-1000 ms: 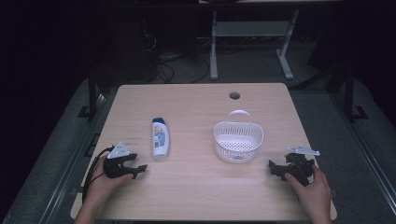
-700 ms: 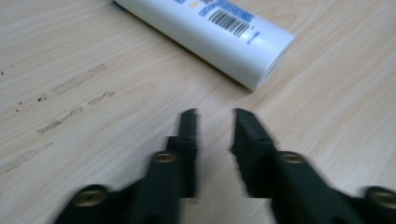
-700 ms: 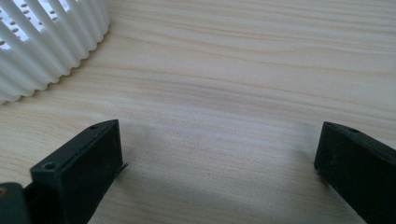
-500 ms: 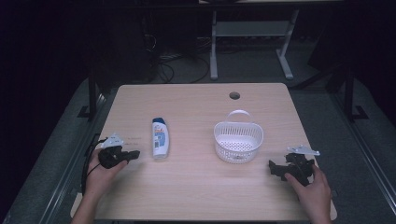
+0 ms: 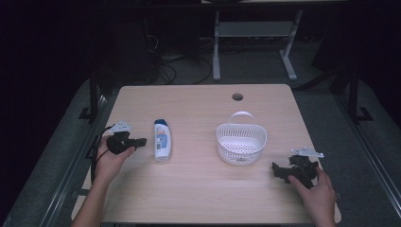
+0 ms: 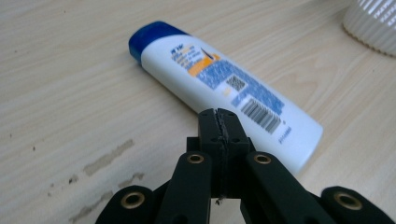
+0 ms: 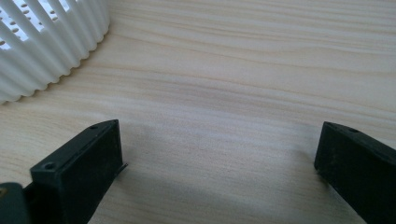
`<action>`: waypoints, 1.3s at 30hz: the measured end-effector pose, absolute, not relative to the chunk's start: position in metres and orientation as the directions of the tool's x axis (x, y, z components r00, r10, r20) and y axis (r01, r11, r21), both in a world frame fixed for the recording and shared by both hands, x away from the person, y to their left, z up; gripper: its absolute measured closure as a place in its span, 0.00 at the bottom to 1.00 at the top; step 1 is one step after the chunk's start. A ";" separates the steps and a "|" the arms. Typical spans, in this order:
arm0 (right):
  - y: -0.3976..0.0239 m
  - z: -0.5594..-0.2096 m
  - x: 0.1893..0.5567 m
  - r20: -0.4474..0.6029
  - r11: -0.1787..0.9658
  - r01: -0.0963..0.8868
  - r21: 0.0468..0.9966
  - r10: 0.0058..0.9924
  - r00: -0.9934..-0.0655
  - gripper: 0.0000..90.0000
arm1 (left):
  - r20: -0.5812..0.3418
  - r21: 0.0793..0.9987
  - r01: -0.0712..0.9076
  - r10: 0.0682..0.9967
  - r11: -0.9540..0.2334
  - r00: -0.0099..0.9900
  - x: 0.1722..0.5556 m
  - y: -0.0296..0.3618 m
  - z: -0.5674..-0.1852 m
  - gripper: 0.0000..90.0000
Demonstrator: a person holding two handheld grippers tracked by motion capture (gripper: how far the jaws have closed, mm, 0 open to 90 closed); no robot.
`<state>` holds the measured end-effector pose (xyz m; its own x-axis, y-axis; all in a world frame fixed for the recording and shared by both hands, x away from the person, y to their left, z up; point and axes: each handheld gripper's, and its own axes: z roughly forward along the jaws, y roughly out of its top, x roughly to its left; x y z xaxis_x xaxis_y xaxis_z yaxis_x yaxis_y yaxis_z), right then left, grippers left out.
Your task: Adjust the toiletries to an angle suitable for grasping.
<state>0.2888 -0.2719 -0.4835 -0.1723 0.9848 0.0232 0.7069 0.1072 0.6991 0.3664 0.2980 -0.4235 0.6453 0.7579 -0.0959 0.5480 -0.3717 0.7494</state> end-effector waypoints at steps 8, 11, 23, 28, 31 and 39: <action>-0.272 -0.483 0.289 0.023 0.107 0.707 0.699 0.985 -0.173 0.00 | -0.115 0.767 0.534 0.743 -0.356 0.659 0.377 0.283 -0.421 1.00; -0.272 -0.483 0.289 0.023 0.107 0.707 0.699 0.985 -0.172 0.01 | -0.118 0.771 0.527 0.733 -0.357 0.670 0.380 0.273 -0.420 1.00; -0.272 -0.483 0.289 0.023 0.107 0.707 0.699 0.985 -0.172 0.01 | -0.141 0.766 0.520 0.690 -0.379 0.710 0.386 0.241 -0.427 1.00; -0.272 -0.483 0.289 0.023 0.108 0.707 0.699 0.985 -0.173 0.01 | -0.135 0.750 0.518 0.671 -0.412 0.729 0.386 0.230 -0.433 1.00; -0.272 -0.483 0.289 0.023 0.108 0.707 0.699 0.985 -0.173 0.01 | -0.133 0.743 0.517 0.664 -0.424 0.736 0.385 0.225 -0.436 1.00; -0.272 -0.483 0.289 0.023 0.108 0.707 0.699 0.985 -0.173 0.01 | -0.123 0.711 0.512 0.633 -0.481 0.765 0.381 0.210 -0.445 1.00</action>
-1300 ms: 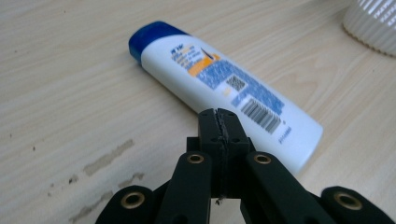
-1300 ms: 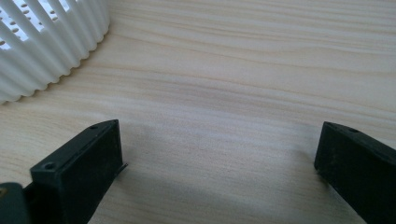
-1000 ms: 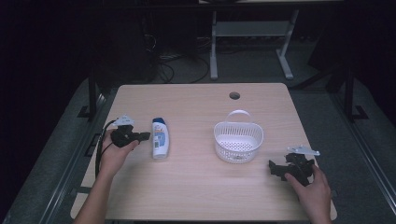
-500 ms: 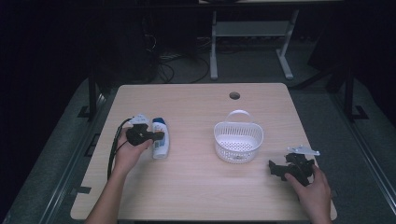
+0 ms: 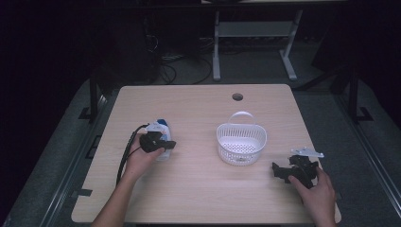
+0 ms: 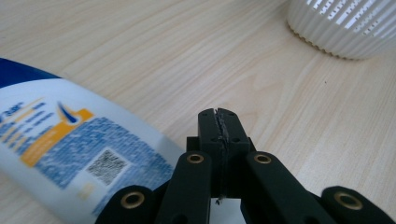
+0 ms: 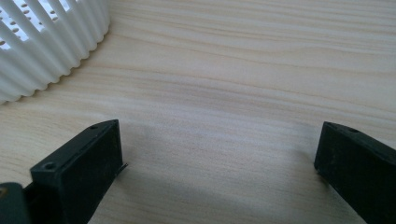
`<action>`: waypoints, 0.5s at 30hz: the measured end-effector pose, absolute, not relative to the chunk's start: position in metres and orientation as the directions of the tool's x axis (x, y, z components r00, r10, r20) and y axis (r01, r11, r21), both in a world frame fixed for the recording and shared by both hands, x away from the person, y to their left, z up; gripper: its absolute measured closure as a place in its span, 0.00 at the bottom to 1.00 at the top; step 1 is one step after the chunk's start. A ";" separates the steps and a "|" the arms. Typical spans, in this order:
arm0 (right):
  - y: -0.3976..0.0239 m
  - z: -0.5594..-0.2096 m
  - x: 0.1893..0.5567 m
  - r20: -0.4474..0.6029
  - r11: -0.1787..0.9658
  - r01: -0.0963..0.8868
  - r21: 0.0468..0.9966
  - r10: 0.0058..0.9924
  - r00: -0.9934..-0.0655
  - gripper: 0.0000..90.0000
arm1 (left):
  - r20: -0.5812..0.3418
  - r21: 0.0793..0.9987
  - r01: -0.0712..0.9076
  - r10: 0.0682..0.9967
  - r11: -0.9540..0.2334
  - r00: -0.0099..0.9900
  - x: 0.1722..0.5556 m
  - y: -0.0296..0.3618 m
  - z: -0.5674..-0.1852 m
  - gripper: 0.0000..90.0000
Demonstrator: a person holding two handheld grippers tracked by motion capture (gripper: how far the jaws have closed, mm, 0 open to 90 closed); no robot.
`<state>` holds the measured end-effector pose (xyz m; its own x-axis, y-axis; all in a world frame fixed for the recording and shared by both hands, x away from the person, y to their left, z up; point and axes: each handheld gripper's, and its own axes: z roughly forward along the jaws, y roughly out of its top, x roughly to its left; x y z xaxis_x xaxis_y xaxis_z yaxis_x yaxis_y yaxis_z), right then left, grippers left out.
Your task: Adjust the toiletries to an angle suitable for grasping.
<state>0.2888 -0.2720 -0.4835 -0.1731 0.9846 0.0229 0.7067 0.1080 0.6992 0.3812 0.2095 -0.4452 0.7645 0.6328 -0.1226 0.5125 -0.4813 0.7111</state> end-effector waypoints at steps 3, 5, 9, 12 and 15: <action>-0.272 -0.484 0.289 0.023 0.108 0.707 0.699 0.984 -0.174 0.01 | -0.111 0.697 0.510 0.627 -0.504 0.771 0.380 0.206 -0.447 1.00; -0.272 -0.484 0.289 0.023 0.109 0.706 0.699 0.984 -0.175 0.01 | -0.104 0.687 0.509 0.624 -0.518 0.775 0.379 0.204 -0.449 1.00; -0.272 -0.484 0.289 0.023 0.109 0.706 0.699 0.984 -0.175 0.01 | -0.100 0.670 0.514 0.621 -0.535 0.777 0.377 0.203 -0.452 1.00; -0.272 -0.484 0.289 0.023 0.109 0.706 0.699 0.984 -0.175 0.01 | -0.101 0.669 0.515 0.621 -0.536 0.777 0.376 0.203 -0.451 1.00; -0.272 -0.484 0.289 0.023 0.109 0.707 0.699 0.984 -0.175 0.01 | -0.105 0.668 0.515 0.617 -0.537 0.780 0.375 0.204 -0.452 1.00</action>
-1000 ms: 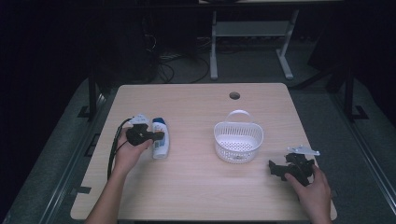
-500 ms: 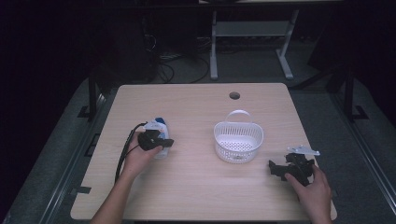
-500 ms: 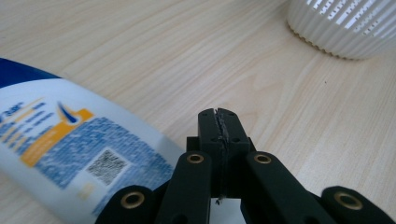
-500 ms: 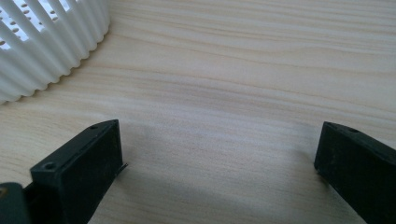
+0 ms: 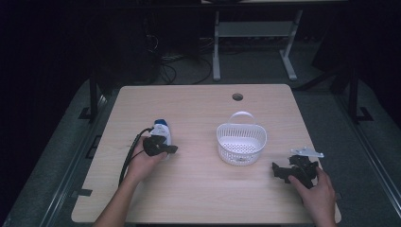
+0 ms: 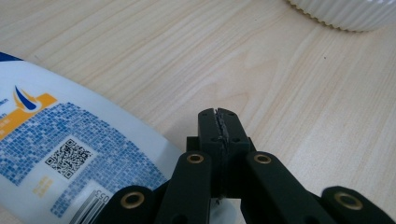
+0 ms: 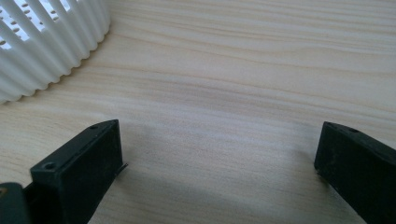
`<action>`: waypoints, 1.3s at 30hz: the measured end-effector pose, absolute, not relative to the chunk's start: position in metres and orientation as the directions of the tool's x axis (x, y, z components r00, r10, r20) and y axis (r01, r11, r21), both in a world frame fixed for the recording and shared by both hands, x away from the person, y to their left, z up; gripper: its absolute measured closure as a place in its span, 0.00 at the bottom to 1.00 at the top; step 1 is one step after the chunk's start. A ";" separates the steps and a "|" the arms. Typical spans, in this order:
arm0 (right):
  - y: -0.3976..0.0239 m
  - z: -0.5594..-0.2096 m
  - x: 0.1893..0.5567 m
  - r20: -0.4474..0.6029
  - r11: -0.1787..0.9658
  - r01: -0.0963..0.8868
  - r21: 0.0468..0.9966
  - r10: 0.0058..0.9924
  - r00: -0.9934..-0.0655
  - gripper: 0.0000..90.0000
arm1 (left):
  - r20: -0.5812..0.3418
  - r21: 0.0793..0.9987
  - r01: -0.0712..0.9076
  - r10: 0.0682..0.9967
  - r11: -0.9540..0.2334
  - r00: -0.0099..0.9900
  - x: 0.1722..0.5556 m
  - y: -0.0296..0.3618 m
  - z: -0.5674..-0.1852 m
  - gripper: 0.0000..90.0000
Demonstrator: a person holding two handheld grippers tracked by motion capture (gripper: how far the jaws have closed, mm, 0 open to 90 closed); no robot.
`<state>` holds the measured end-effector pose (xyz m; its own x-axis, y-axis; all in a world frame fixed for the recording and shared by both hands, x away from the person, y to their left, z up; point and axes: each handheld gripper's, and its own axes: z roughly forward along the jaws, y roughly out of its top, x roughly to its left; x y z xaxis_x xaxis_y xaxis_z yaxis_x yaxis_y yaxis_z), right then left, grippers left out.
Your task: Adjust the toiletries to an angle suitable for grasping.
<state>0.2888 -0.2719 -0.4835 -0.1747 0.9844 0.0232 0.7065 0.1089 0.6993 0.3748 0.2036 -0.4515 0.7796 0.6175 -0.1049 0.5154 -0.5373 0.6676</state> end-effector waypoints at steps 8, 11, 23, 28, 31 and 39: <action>-0.272 -0.484 0.289 0.023 0.109 0.707 0.699 0.984 -0.175 0.01 | -0.101 0.651 0.526 0.624 -0.548 0.775 0.373 0.207 -0.451 1.00; -0.272 -0.484 0.289 0.023 0.109 0.706 0.699 0.984 -0.175 0.01 | -0.100 0.647 0.528 0.624 -0.551 0.775 0.372 0.210 -0.451 1.00; -0.272 -0.484 0.289 0.023 0.109 0.707 0.699 0.984 -0.175 0.01 | -0.080 0.630 0.543 0.649 -0.555 0.756 0.370 0.224 -0.447 1.00; -0.272 -0.484 0.289 0.023 0.109 0.707 0.699 0.984 -0.175 0.01 | -0.077 0.626 0.554 0.663 -0.549 0.744 0.370 0.231 -0.446 1.00; -0.272 -0.484 0.289 0.023 0.109 0.706 0.699 0.984 -0.175 0.01 | -0.067 0.619 0.556 0.668 -0.555 0.741 0.371 0.235 -0.446 1.00; -0.272 -0.484 0.289 0.023 0.109 0.706 0.699 0.984 -0.175 0.01 | -0.064 0.612 0.572 0.686 -0.547 0.725 0.372 0.245 -0.445 1.00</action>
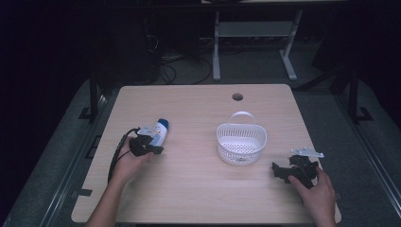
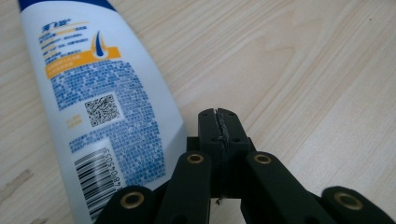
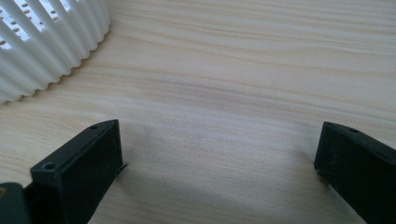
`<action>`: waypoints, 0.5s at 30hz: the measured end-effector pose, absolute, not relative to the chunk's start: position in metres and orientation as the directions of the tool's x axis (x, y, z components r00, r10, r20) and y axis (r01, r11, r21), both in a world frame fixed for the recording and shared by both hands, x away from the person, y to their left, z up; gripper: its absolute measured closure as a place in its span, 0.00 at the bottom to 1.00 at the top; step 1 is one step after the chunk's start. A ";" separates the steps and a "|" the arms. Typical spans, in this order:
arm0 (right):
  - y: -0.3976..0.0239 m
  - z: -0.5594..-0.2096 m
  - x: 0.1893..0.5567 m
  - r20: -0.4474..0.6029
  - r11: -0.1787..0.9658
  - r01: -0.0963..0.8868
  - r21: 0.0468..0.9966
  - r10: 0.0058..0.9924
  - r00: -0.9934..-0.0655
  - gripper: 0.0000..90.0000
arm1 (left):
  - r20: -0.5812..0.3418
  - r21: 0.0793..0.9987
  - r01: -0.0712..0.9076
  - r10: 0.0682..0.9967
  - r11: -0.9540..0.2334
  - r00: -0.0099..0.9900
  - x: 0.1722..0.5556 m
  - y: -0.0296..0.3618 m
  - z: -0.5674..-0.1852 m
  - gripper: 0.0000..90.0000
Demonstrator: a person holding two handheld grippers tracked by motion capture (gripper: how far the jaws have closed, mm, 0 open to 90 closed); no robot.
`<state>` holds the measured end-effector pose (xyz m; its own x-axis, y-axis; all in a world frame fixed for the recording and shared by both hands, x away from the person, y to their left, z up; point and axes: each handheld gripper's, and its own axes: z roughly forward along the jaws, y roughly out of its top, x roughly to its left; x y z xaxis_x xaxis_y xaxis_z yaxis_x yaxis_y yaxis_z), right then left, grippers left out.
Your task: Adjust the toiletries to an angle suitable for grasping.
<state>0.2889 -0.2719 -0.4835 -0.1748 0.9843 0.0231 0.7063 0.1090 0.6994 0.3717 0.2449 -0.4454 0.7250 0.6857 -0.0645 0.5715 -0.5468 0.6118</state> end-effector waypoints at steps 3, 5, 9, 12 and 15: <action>-0.272 -0.484 0.289 0.023 0.109 0.706 0.699 0.984 -0.175 0.00 | -0.060 0.605 0.578 0.692 -0.548 0.719 0.372 0.250 -0.445 1.00; -0.272 -0.484 0.289 0.023 0.109 0.707 0.699 0.984 -0.175 0.01 | -0.060 0.606 0.583 0.701 -0.540 0.711 0.372 0.253 -0.445 1.00; -0.272 -0.484 0.289 0.023 0.109 0.706 0.699 0.984 -0.175 0.01 | -0.051 0.602 0.588 0.709 -0.540 0.703 0.373 0.260 -0.444 1.00; -0.272 -0.484 0.289 0.023 0.109 0.706 0.699 0.984 -0.175 0.01 | -0.054 0.602 0.596 0.717 -0.532 0.695 0.374 0.264 -0.444 1.00; -0.272 -0.484 0.289 0.023 0.109 0.707 0.699 0.984 -0.175 0.01 | -0.056 0.607 0.597 0.720 -0.526 0.692 0.373 0.265 -0.443 1.00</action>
